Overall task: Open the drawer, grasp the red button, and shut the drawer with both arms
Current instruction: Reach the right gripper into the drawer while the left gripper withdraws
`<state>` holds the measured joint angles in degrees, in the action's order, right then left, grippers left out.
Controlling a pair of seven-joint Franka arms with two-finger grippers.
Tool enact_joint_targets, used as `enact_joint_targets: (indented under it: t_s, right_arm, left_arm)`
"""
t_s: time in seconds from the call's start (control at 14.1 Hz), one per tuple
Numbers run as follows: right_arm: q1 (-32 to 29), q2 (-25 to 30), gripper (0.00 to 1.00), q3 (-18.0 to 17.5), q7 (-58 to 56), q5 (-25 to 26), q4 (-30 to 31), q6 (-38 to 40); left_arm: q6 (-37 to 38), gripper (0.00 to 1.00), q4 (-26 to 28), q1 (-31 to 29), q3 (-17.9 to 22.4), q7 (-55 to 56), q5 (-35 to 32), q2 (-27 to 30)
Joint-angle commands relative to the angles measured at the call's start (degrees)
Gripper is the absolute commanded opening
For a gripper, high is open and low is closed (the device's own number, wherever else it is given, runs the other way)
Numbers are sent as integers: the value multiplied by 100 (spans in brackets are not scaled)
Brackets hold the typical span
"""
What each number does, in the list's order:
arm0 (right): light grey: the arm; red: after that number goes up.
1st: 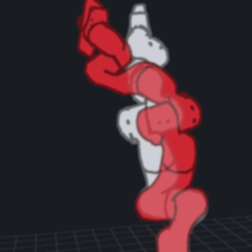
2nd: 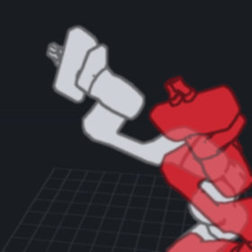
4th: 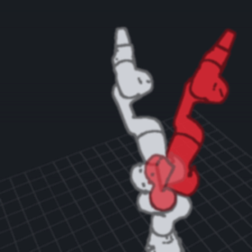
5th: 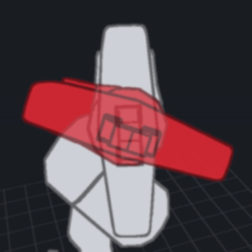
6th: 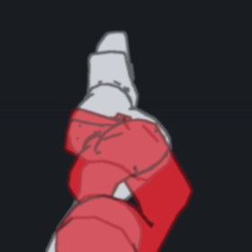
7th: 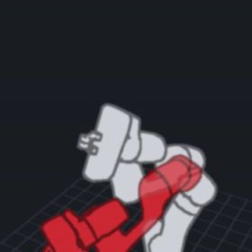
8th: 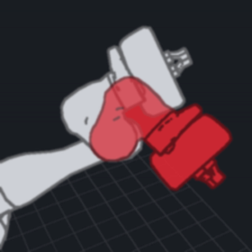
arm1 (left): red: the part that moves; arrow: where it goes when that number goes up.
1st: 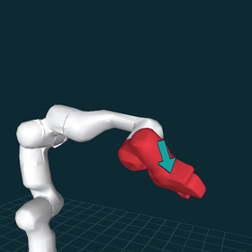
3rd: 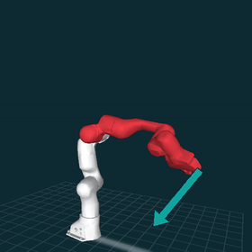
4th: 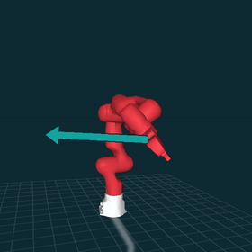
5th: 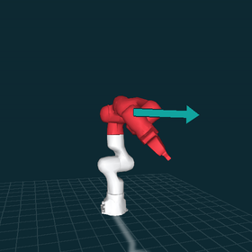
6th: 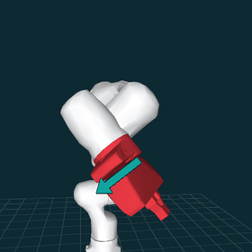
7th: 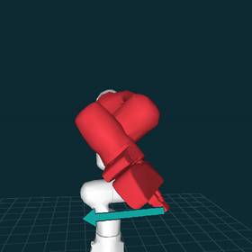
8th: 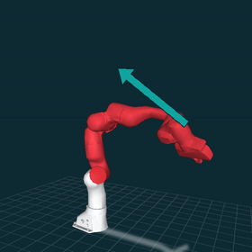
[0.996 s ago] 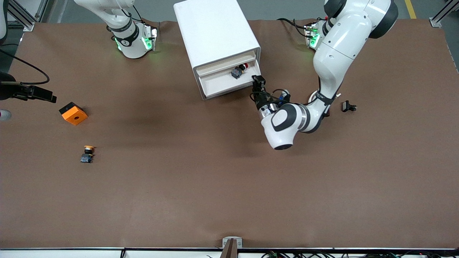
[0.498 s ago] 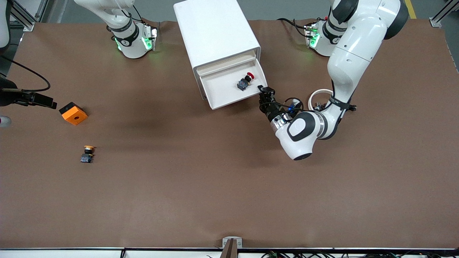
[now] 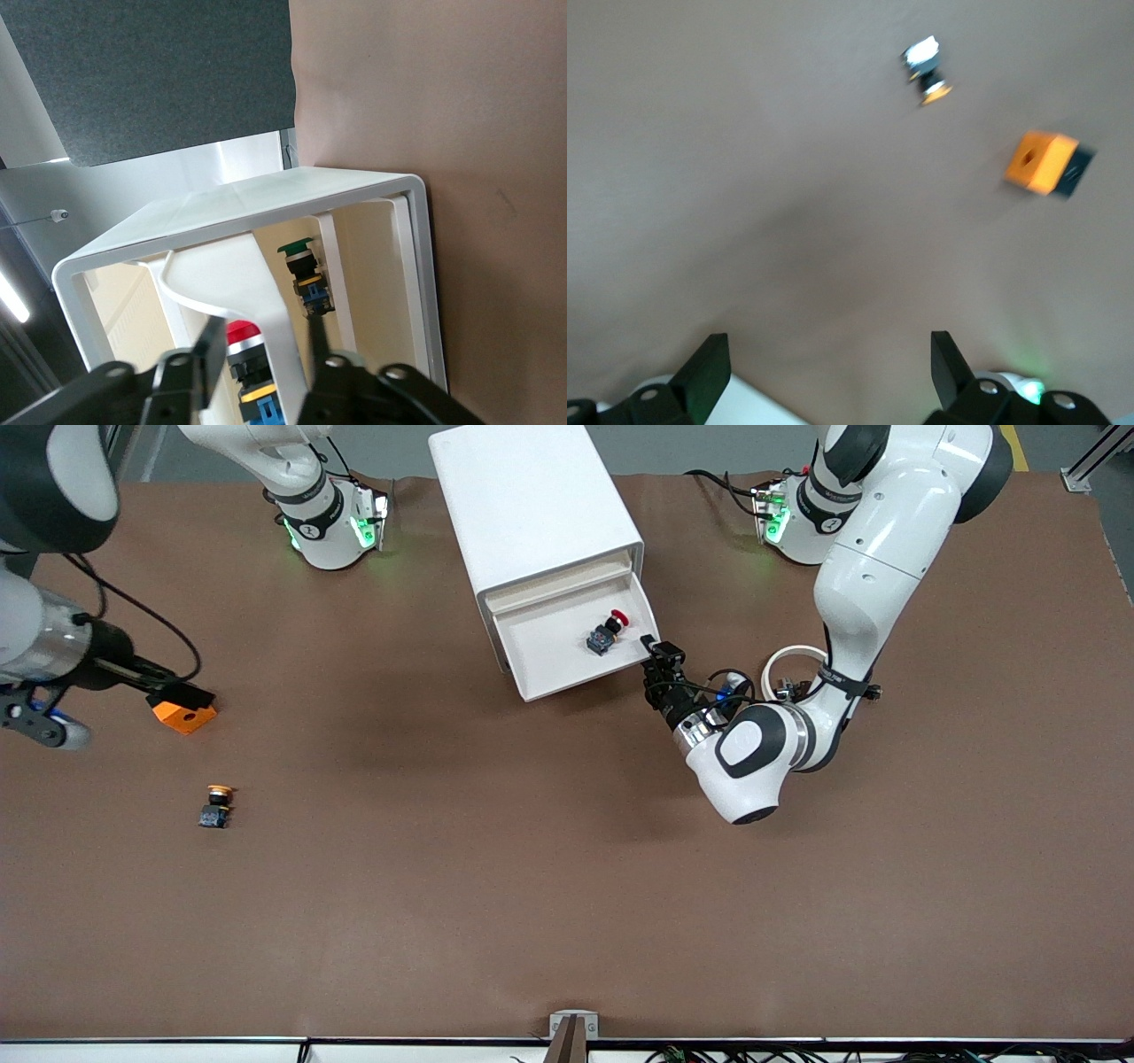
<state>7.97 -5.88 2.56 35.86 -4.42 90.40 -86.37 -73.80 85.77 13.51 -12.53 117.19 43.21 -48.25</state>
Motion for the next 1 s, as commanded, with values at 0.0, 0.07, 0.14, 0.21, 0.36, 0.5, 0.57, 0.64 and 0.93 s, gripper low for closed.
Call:
enact_joint_targets:
  t_s: [0.0, 0.07, 0.14, 0.21, 0.36, 0.5, 0.57, 0.64, 0.93]
  right_arm:
    - [965, -18, 100, 43, 1497, -94, -58, -194]
    - [1309, -36, 100, 43, 1921, -94, -58, -318]
    - [1643, -71, 100, 43, 2247, -94, -41, -449]
    - [1924, -106, 100, 43, 2607, -112, -6, -625]
    - [2374, -282, 100, 43, 3197, -121, -5, -924]
    - [2822, -439, 100, 43, 3847, -121, -5, -1258]
    - [2998, -545, 100, 43, 4085, -121, -5, -1407]
    - [3113, -668, 100, 43, 4209, -121, -5, -1496]
    - [3657, -1125, 100, 43, 4745, -121, -5, -2005]
  left_arm:
    - [94, 100, -104, -50, -12, -39, 126, -44]
    - [85, 100, -157, -50, -4, -100, 100, -44]
    - [68, 100, -227, -50, 5, -265, 74, -44]
    - [16, 100, -341, -59, 14, -406, 47, -26]
    - [-73, 100, -700, -76, 14, -853, -145, 9]
    - [-247, 100, -974, -129, 14, -1355, -400, 9]
    - [-362, 100, -1001, -155, 14, -1601, -584, 35]
    - [-415, 100, -1062, -216, 5, -1864, -742, 53]
    - [-503, 100, -1379, -418, -12, -3112, -1034, 97]
